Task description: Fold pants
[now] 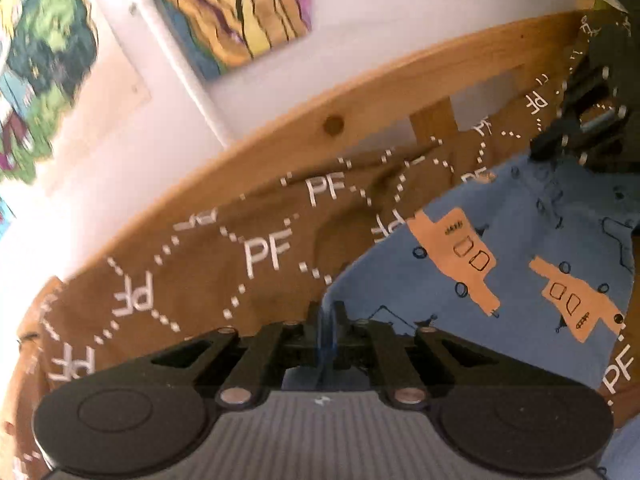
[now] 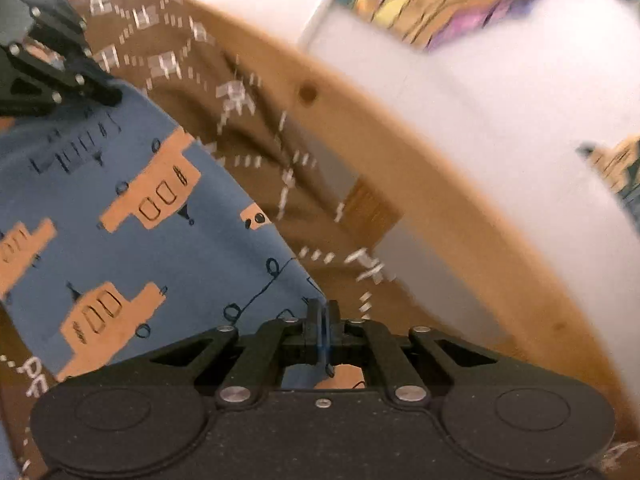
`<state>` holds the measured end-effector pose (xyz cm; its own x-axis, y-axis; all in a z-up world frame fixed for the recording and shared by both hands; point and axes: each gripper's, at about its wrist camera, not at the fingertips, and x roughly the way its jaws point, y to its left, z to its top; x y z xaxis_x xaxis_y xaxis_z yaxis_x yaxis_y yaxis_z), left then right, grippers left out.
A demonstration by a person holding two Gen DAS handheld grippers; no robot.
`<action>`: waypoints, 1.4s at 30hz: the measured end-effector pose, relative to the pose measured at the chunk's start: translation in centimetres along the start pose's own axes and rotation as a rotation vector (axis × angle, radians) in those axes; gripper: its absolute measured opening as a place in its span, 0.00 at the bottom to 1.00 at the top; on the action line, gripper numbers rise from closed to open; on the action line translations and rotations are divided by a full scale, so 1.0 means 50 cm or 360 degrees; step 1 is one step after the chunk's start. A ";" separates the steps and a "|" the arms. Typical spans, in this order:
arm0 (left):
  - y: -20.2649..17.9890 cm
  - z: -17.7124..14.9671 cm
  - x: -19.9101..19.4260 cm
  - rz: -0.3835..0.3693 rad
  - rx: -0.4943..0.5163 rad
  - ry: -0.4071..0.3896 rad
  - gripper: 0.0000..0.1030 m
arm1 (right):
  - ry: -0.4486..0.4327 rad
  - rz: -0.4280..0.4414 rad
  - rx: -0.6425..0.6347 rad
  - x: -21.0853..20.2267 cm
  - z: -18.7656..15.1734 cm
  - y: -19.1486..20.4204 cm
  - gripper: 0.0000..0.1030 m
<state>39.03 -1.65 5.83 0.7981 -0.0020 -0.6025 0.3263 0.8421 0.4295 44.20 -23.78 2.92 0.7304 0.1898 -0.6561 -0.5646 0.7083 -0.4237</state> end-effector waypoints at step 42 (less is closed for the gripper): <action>0.126 -0.113 -0.130 -0.0062 0.0028 0.0190 0.02 | 0.0037 0.0532 0.0073 0.043 0.092 0.024 0.03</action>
<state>33.02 6.73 8.66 0.7188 0.0305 -0.6946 0.3658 0.8330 0.4151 46.85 -19.36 3.88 0.4987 0.4014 -0.7683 -0.7529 0.6397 -0.1545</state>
